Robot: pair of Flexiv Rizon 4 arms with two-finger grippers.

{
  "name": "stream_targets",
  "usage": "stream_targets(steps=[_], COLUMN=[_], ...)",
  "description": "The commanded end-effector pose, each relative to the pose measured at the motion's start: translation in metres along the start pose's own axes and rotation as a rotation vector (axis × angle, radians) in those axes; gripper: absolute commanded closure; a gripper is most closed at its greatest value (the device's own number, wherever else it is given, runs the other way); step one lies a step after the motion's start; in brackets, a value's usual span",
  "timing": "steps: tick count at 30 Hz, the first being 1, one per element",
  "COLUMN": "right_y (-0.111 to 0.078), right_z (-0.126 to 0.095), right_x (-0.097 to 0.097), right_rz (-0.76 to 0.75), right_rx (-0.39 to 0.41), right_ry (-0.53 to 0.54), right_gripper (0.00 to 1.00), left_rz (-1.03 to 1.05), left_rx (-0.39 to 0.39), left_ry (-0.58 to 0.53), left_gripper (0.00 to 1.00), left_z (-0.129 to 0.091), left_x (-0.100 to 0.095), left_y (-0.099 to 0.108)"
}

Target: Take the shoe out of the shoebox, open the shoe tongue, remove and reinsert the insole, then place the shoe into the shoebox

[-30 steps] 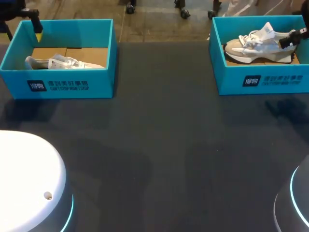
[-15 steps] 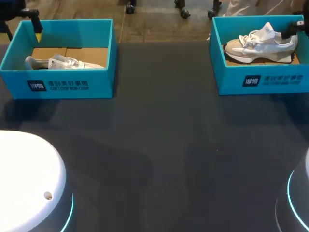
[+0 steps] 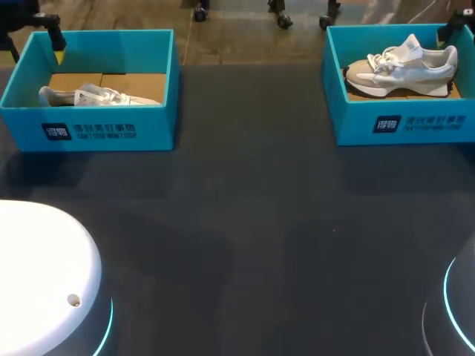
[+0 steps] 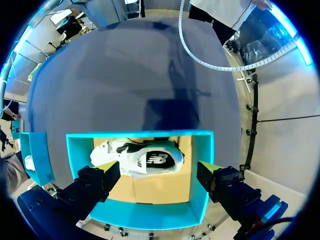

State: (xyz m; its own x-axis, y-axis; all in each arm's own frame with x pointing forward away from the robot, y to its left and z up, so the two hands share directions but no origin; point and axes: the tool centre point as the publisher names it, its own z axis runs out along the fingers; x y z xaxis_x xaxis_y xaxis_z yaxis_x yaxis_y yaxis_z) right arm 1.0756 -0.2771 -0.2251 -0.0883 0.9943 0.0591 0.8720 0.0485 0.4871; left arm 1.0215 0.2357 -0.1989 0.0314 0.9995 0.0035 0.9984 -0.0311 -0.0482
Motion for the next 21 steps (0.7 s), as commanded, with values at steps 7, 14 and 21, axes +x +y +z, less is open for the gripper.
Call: stream_targets(steps=[7,14,21], right_y=[0.025,0.029,0.030], right_z=[0.023,0.028,0.040], right_x=[-0.018,-0.026,-0.029], right_rz=[0.046,0.069,0.099], right_rx=[0.176,0.255,0.324], right_ry=[-0.052,-0.064,-0.069], right_gripper=[0.00,0.00,0.00], left_rz=[0.001,0.001,0.001], left_rx=[-0.005,-0.005,-0.005], left_ry=[0.001,0.001,0.001], left_gripper=[0.00,0.00,0.00], left_z=[0.000,0.000,0.000], left_x=[0.000,0.000,0.000], left_y=[-0.002,-0.002,-0.002])
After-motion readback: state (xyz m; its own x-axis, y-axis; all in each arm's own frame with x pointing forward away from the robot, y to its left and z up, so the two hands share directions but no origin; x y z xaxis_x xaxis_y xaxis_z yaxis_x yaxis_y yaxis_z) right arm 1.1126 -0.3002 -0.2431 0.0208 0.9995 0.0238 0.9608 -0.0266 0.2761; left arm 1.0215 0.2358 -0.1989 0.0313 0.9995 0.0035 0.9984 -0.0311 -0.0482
